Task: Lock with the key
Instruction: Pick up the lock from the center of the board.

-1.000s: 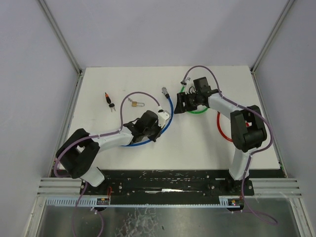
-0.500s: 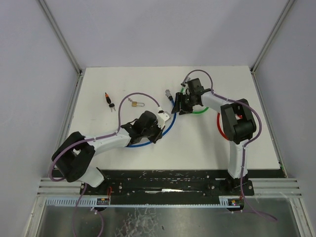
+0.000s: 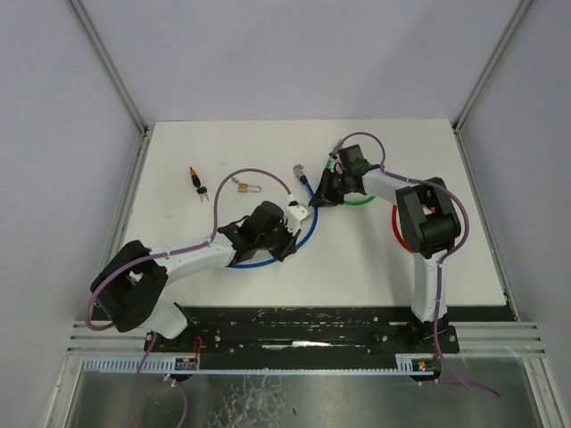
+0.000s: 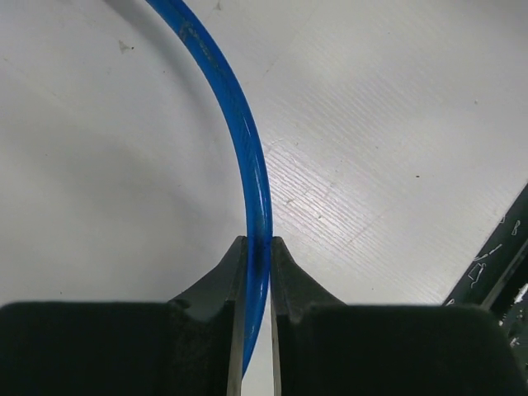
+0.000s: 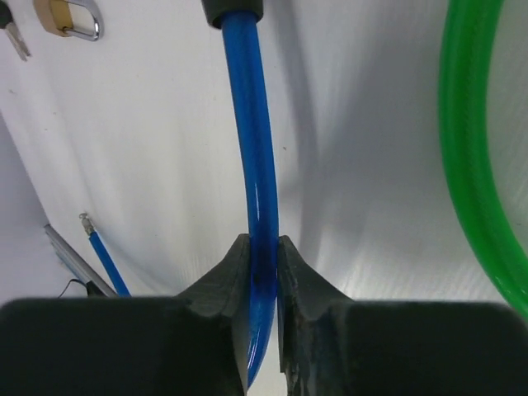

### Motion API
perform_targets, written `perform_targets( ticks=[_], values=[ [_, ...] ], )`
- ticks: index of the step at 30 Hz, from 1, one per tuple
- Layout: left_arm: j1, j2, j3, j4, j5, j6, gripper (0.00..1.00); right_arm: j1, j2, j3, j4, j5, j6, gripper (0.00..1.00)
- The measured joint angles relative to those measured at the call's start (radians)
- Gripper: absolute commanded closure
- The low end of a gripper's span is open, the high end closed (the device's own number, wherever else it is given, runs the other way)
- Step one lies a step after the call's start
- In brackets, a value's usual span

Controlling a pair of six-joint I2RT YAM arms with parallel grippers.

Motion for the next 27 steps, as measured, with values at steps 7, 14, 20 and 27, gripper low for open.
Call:
perform_targets(
  ticks=[7,14,20,27],
  values=[
    [-0.006,-0.045,-0.010,-0.008,0.001,-0.023,0.81,-0.030,-0.001,-0.095,0.153,-0.124,0.097,1.00],
    [-0.006,-0.192,-0.048,0.048,-0.045,-0.090,0.40,-0.101,-0.060,-0.148,0.312,-0.305,0.161,1.00],
    [-0.006,-0.389,-0.116,0.153,-0.077,-0.149,0.30,-0.161,-0.193,-0.153,0.417,-0.404,0.197,1.00],
    [0.013,-0.563,-0.164,0.344,-0.069,-0.206,0.14,-0.198,-0.379,-0.042,0.405,-0.478,0.145,1.00]
  ],
)
